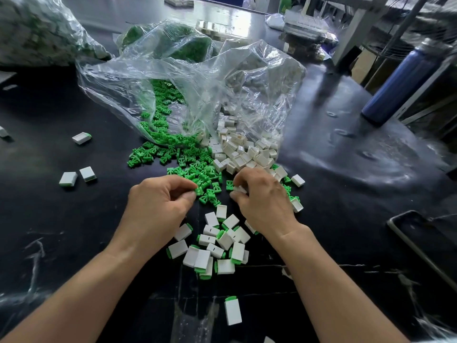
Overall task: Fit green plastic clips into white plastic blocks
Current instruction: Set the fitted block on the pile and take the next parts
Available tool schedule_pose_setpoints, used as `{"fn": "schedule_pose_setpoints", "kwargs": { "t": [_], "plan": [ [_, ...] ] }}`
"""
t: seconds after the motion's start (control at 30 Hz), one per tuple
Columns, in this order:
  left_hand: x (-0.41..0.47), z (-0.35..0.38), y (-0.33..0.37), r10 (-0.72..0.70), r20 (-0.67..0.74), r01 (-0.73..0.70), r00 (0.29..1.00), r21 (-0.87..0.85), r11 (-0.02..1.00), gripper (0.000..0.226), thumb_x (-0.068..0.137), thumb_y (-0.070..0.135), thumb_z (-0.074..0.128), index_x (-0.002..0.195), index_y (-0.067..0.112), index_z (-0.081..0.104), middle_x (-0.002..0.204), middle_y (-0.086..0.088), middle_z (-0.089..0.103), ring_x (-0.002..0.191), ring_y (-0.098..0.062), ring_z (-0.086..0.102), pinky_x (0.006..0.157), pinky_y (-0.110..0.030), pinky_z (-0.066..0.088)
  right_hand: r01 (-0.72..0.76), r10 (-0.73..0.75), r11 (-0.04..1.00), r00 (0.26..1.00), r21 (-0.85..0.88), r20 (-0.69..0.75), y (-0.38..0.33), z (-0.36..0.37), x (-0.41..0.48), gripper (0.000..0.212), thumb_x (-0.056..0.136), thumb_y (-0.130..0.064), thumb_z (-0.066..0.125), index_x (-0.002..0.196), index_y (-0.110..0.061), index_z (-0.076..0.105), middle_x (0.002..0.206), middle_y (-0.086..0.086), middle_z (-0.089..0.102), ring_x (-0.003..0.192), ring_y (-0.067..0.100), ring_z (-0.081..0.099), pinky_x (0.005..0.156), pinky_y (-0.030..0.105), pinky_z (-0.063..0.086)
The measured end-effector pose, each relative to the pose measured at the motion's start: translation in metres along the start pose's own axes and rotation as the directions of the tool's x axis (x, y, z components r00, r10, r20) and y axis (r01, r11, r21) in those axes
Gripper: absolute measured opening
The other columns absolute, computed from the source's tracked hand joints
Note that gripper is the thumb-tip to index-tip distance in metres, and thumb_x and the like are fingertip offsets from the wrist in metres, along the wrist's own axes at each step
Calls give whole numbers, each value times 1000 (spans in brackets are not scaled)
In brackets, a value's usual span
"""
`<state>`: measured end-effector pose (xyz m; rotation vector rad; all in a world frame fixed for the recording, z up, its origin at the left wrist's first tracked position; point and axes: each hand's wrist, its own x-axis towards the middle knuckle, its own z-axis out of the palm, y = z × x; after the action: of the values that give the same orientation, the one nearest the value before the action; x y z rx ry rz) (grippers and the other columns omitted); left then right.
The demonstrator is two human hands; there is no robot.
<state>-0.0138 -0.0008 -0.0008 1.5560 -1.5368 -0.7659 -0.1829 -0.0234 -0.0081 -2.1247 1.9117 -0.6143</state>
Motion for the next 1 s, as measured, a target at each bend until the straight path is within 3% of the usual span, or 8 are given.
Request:
{"fn": "schedule_pose_setpoints", "kwargs": {
  "t": [0.1, 0.17, 0.23, 0.33, 0.47, 0.6, 0.83, 1.0],
  "plan": [
    [0, 0, 1, -69, 54, 77, 996, -144, 987, 23, 79, 9, 71, 71, 30, 67, 64, 7, 70, 60, -3, 65, 51, -6, 44, -10, 16, 995, 998, 102, -62, 2, -2, 1, 29, 85, -11, 60, 113, -15, 59, 94, -2, 59, 89, 15, 52, 79, 20, 35],
    [0, -1, 5, -121, 114, 149, 986, -288, 946, 21, 79, 5, 69, 73, 25, 69, 68, 3, 72, 60, -8, 68, 47, -10, 45, -30, 62, 966, 991, 258, -118, 3, -6, 1, 31, 83, -6, 62, 113, -13, 61, 84, -9, 55, 81, 10, 52, 75, 14, 36],
    [-1, -2, 9, -135, 177, 195, 975, -383, 903, 18, 78, 3, 68, 74, 20, 69, 69, -1, 73, 60, -9, 68, 47, -13, 47, -17, 89, 903, 985, 430, -147, 3, -12, 0, 30, 79, -2, 67, 106, -17, 65, 78, -15, 54, 73, 1, 54, 74, 8, 41],
    [-2, -2, 13, -120, 229, 215, 966, -455, 864, 17, 78, 0, 66, 74, 16, 70, 70, -6, 72, 63, -10, 68, 52, -16, 52, 49, 43, 835, 987, 549, -153, -4, -18, -5, 32, 75, -1, 72, 87, -29, 65, 82, -11, 57, 70, -2, 57, 71, 7, 45],
    [-3, -3, 15, -95, 291, 242, 952, -524, 817, 9, 69, 3, 69, 74, 10, 72, 83, -12, 73, 75, -20, 70, 61, -22, 57, 71, 18, 825, 988, 561, -152, -16, -16, -12, 30, 70, -5, 76, 71, -29, 60, 75, -4, 63, 66, 5, 60, 63, 16, 49],
    [-7, -5, 20, -23, 363, 254, 931, -602, 757, 15, 58, 13, 66, 70, 7, 72, 97, -1, 73, 82, -18, 70, 69, -30, 57, 120, -34, 815, 986, 566, -160, -23, -11, -18, 20, 70, -3, 76, 72, -18, 64, 70, -1, 65, 60, 6, 59, 57, 22, 52],
    [-4, -3, 18, -90, 274, 259, 958, -681, 684, 16, 56, 9, 66, 70, 5, 73, 78, -17, 72, 70, -24, 70, 66, -28, 59, 79, -92, 707, 996, 703, -20, -27, -11, -22, 31, 75, -3, 72, 102, -17, 68, 82, -2, 68, 75, 12, 68, 73, 28, 57],
    [-5, -3, 20, -89, 246, 234, 965, -659, 715, 31, 44, 20, 74, 73, 8, 74, 74, -17, 72, 69, -24, 69, 68, -27, 58, 85, -101, 647, 995, 758, -25, -28, -15, -23, 17, 82, -13, 67, 95, -23, 69, 84, -3, 71, 77, 9, 68, 73, 24, 55]
  ]
}}
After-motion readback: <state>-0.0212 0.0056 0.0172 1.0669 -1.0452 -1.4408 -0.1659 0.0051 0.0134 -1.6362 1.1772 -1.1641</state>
